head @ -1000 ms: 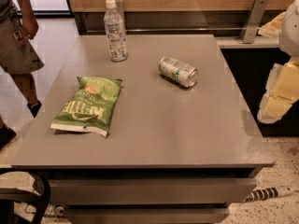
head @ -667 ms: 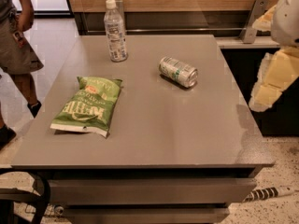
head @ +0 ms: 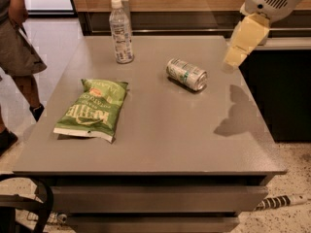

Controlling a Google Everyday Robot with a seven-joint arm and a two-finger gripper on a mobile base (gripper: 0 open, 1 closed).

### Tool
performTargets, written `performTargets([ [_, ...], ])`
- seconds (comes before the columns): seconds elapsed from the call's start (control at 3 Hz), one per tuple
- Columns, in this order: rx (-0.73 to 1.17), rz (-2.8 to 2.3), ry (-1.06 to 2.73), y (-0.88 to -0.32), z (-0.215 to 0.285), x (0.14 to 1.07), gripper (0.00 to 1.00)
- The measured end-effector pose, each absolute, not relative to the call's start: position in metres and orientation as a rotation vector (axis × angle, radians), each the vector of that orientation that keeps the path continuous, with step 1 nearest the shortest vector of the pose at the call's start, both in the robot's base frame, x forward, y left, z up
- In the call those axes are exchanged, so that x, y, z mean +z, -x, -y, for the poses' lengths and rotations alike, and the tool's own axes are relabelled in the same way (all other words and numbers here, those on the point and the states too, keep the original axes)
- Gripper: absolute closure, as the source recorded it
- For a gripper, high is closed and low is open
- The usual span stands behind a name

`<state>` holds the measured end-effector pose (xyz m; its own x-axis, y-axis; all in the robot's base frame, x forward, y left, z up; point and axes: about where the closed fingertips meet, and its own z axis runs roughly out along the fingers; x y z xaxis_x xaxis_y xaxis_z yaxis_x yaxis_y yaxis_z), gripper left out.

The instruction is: Place 7up can upright

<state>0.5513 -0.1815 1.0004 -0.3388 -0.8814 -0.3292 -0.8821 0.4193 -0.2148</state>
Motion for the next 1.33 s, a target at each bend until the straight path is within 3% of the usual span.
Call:
performTargets([
  [0.67, 0.125, -2.429, 1.271, -0.616, 0.15, 0.978, 0.0],
  [1.33, 0.223, -2.521, 1.227, -0.646, 0.112, 0.948, 0.0],
])
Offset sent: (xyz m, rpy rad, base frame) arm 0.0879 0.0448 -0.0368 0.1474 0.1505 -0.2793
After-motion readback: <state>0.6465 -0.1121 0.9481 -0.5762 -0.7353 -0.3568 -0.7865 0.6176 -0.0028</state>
